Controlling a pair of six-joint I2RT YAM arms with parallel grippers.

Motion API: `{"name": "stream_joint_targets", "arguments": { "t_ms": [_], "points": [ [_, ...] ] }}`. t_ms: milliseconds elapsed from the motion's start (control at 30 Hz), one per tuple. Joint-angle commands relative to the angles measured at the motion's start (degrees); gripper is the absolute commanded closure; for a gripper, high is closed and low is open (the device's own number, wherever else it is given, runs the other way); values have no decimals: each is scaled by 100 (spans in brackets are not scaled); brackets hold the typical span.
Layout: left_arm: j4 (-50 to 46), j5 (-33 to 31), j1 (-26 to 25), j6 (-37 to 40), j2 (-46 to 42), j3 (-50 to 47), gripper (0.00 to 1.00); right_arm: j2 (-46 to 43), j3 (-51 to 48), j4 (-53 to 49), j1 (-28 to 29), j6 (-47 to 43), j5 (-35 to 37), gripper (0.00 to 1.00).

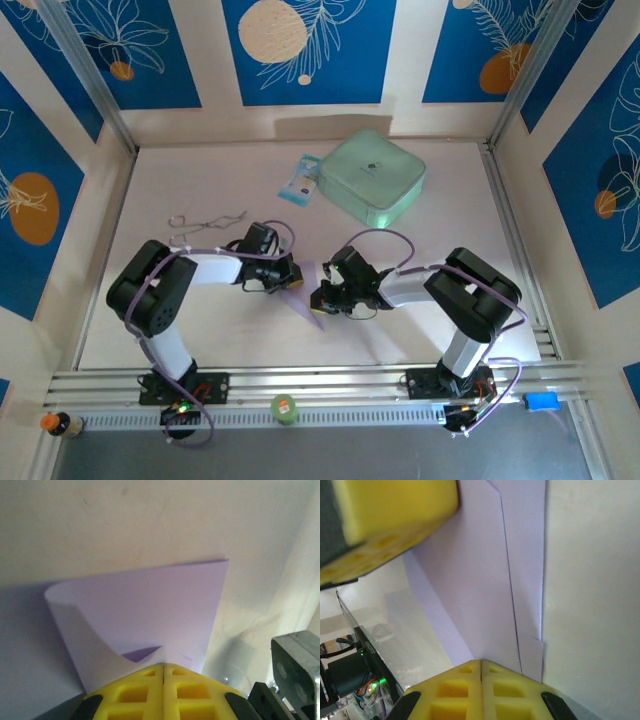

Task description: Fold a paper plane with a square sheet of paper (pick it up from the middle)

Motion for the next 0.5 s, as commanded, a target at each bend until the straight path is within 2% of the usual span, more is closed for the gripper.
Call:
{"name": "stream_joint_targets", "arguments": {
  "t_ms": [0,467],
  "points": [
    [-151,-683,347,288,229,214,97,328,-237,-1267,104,-153,68,100],
    [-807,-756,869,759,434,819,97,257,-251,-1431,-1,-373,8,100]
  ]
}}
